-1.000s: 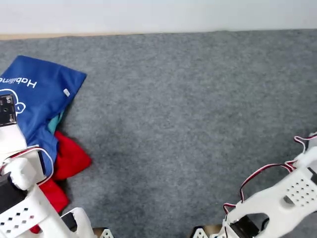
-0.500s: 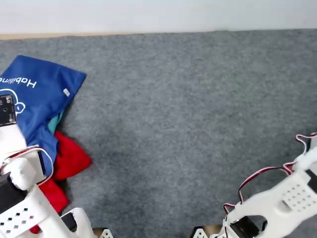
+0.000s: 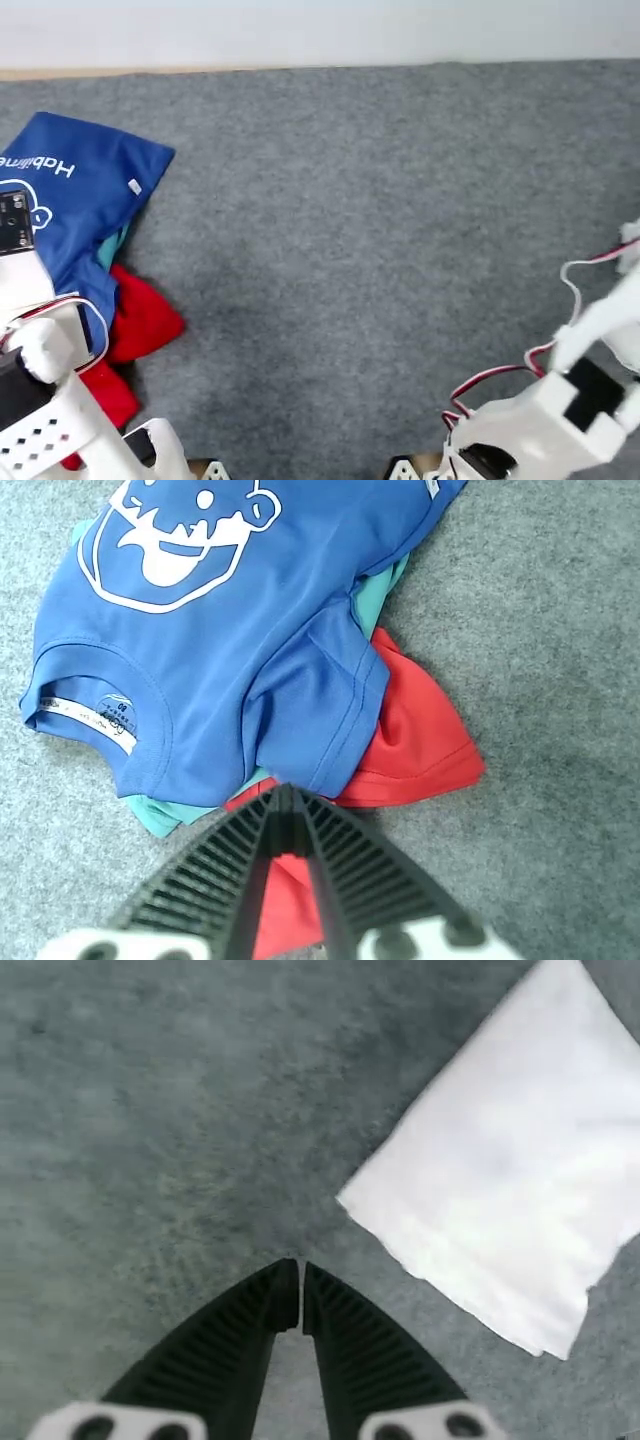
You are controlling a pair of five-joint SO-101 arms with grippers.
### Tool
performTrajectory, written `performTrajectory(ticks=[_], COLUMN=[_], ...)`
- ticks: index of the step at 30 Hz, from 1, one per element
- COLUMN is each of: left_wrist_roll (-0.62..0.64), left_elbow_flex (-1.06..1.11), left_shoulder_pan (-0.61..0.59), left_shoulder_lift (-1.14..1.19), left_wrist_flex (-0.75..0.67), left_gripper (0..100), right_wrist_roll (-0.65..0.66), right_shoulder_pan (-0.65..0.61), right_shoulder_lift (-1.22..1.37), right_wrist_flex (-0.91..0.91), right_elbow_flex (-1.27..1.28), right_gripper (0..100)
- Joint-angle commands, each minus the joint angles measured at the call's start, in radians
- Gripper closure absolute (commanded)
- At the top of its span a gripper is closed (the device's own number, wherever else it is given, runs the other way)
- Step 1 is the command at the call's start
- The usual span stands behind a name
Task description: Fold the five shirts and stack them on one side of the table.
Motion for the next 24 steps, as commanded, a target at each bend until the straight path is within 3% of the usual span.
performTrajectory(ticks=[1, 5, 9, 18, 24], left_wrist_roll=[-0.006, -0.034, -0.107, -0.284, -0.396], left_elbow_flex=[-0.004, 0.002, 0.139, 0.346, 0.460], left_shoulder_pan=[0.006, 0.006, -0.023, -0.092, -0.091], left_shoulder_lift=[0.000, 0.002, 0.002, 0.002, 0.002], left_wrist_flex=[0.015, -0.012, -0.118, -0.359, -0.465], left_gripper=[100, 100, 100, 96, 85], right_wrist_roll=[-0.061, -0.068, -0.068, -0.063, -0.060], right_shoulder_pan=[-0.070, -0.174, -0.249, -0.255, -0.255], right_shoulder_lift=[-0.133, -0.292, -0.461, -0.740, -0.860], right_wrist_flex=[0.041, 0.041, 0.041, 0.033, 0.035], right_elbow_flex=[-0.020, 0.141, 0.359, 0.812, 0.930], right_gripper=[98.9, 98.9, 98.9, 98.9, 98.9])
